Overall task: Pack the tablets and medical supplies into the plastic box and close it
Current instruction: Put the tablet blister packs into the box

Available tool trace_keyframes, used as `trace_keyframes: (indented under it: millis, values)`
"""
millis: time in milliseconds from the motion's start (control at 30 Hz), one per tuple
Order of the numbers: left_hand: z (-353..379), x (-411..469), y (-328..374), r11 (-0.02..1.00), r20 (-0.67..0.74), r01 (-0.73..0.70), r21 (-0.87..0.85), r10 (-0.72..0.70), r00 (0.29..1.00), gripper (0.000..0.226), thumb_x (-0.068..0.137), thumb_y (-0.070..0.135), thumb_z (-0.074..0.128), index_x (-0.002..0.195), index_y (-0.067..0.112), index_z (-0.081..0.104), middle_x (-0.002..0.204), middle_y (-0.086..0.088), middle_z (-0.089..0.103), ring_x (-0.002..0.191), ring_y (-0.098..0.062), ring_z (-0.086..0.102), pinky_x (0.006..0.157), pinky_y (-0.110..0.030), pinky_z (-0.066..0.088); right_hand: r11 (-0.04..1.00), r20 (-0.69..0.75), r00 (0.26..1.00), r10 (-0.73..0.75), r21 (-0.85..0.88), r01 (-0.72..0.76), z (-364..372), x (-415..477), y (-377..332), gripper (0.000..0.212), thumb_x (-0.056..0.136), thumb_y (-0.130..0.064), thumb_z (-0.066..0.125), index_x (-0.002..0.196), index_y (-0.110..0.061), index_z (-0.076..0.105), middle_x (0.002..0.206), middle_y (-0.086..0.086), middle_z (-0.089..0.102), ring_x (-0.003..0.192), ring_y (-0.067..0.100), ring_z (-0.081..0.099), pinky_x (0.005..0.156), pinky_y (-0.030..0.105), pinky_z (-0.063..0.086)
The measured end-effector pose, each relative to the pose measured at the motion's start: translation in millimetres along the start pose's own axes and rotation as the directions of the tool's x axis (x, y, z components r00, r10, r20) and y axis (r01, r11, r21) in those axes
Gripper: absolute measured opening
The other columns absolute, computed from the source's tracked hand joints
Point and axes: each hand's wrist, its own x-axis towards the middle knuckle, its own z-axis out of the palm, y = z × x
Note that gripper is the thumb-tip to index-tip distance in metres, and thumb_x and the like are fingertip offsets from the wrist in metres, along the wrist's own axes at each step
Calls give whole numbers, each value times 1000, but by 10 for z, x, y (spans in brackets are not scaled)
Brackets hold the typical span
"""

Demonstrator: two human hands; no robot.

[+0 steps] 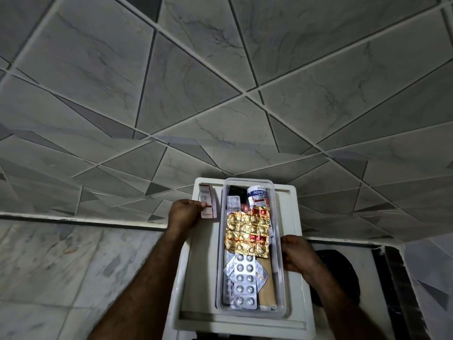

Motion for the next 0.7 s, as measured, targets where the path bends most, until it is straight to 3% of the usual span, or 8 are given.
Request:
trace_keyframes:
  millis: [100,233,467,600,700]
  values:
    - [-17,-236,160,993,85,-7,-119,17,996,11,84,12,69,74,11,70,62,-3,69,53,-14,58,54,-24,44,1000,-7,1000,-6,-1,6,2,-4,-12,17,90,1,53,78,-2,63,58,6,66,47,14,61,52,26,53]
    - [15,-477,264,989,133,-68,-131,85,987,7,86,9,66,80,9,67,75,-10,65,68,-19,58,62,-27,45,1000,-16,1000,-10,-1,10,10,5,-38,22,91,0,52,72,-6,61,50,1,63,42,11,57,52,25,50]
    - [9,-526,303,970,-35,-237,46,238,971,4,82,14,70,81,10,69,74,-7,71,64,-18,61,62,-32,52,999,-39,999,-33,6,34,31,-37,-56,19,91,-1,53,75,-4,63,58,6,62,50,14,58,44,19,48]
    - [40,-581,410,978,91,-202,-56,207,974,6,85,10,67,87,5,69,77,-7,70,67,-17,60,61,-29,49,999,-45,998,-33,6,34,28,-34,-33,22,91,-2,54,72,-5,63,54,4,63,49,14,58,44,20,48]
    - [202,-582,402,987,153,-163,-9,163,975,6,85,12,68,86,6,69,77,-7,71,70,-17,62,61,-29,48,999,-54,998,-37,-15,36,31,-14,-30,23,91,-1,52,71,-5,64,53,4,64,49,15,60,47,22,49]
